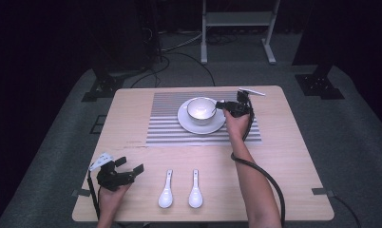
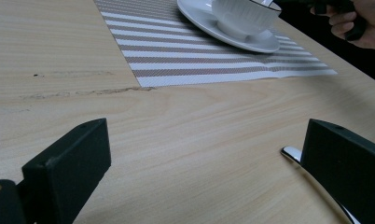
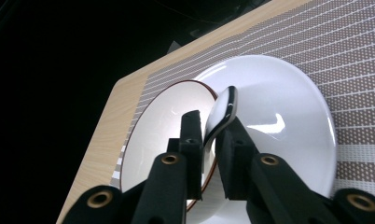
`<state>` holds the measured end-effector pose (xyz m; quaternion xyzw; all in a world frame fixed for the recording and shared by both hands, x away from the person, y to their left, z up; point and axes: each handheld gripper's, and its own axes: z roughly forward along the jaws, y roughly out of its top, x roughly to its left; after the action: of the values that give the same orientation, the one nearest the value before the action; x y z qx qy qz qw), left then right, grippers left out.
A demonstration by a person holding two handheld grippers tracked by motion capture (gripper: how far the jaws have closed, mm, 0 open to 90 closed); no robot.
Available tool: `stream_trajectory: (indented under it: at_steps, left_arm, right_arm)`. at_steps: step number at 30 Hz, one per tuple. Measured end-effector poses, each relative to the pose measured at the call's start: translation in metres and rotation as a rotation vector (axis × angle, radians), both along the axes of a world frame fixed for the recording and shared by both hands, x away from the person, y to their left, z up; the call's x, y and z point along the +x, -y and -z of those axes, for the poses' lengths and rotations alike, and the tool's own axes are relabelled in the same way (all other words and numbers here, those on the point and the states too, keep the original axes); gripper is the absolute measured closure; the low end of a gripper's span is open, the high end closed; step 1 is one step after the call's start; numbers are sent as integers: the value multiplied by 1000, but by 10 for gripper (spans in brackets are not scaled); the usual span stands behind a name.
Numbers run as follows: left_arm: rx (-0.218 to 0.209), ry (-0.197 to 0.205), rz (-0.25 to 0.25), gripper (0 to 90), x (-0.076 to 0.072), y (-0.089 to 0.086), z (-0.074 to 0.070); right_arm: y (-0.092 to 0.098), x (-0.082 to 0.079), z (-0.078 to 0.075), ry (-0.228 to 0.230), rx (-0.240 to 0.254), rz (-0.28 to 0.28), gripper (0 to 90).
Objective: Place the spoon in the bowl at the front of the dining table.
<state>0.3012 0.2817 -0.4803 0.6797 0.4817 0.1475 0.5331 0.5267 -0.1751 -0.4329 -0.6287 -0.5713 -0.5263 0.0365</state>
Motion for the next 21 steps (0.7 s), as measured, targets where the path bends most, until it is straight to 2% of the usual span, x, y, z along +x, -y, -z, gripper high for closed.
stream_trajectory:
  at_steps: [14,21]
  left_arm:
    - [4,-1,-1,3,0,0,0]
    - [5,-2,-1,3,0,0,0]
  right_arm:
    - [6,-7,8,-23,36,-32,728]
    - [9,-14,10,-17,48,-60,682]
